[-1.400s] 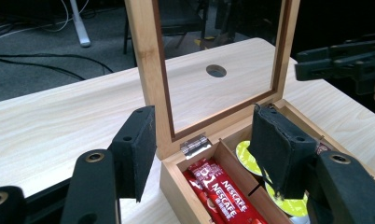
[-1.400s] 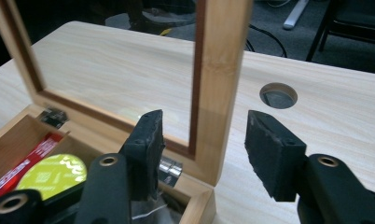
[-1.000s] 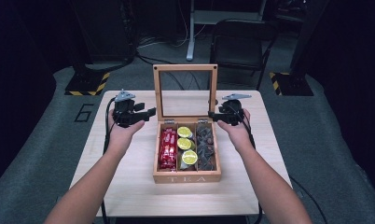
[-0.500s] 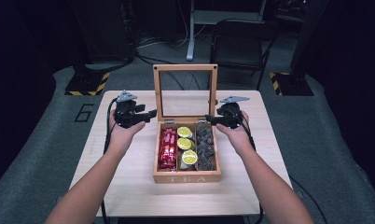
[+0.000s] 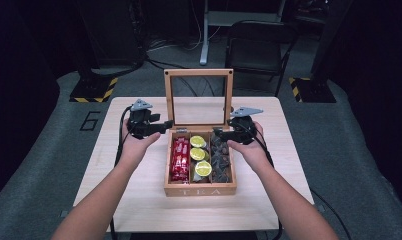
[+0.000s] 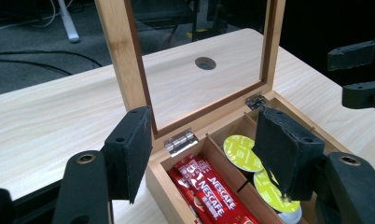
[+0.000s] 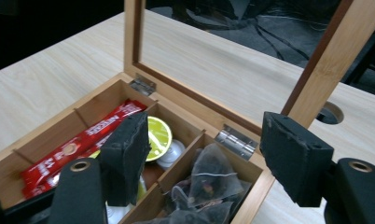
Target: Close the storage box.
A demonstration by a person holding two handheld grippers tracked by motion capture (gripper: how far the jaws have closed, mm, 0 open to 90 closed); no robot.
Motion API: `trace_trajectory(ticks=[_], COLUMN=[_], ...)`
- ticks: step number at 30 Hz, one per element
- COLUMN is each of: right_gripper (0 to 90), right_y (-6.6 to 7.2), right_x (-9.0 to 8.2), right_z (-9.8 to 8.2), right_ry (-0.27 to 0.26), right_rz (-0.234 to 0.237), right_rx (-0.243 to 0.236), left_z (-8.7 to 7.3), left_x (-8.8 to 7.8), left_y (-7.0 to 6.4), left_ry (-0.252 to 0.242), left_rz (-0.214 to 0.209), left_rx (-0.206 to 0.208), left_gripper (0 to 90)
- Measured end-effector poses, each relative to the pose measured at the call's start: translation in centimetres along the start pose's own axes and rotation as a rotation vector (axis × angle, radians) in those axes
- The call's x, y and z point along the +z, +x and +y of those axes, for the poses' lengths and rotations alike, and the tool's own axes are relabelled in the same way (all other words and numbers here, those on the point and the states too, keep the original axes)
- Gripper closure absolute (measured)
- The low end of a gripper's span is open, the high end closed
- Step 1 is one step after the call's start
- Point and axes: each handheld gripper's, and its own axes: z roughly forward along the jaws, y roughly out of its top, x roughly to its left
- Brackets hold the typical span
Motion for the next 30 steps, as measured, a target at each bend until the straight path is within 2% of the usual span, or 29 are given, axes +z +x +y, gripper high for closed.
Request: trace_trajectory(ticks=[6,10,15,18,21,30], right_gripper=[32.2,33.4,33.4,33.4,33.4,33.7], right_y=[0.6,0.8,0.9,1.0,1.2,2.0], right_x=[-0.7,-1.2,-1.6,-1.6,-1.4,-1.0], right_z=[-0.3,-0.6,-1.0,-1.3,-1.6,-2.2], right_ry=[-0.004,-0.013,-0.012,-0.009,-0.003,-0.001], right_rz=[0.024,0.031,0.042,0.044,0.051,0.07], right_rx=[0.001,-0.029,-0.032,-0.038,-0.024,-0.037], left_z=[-0.1,-0.3,-0.7,-0.9,-1.0,-1.0], left_x=[-0.5,-0.9,-1.0,-1.1,-1.1,-1.3], left_y=[-0.2,-0.1,0.1,0.2,0.3,0.1], left_ry=[0.002,-0.004,0.0,0.003,0.004,-0.001], left_rz=[-0.011,-0.012,-0.015,-0.016,-0.017,-0.015], left_rx=[0.028,0.031,0.016,0.019,0.016,0.026], left_gripper=[36.9,36.9,37.4,37.7,37.8,37.7])
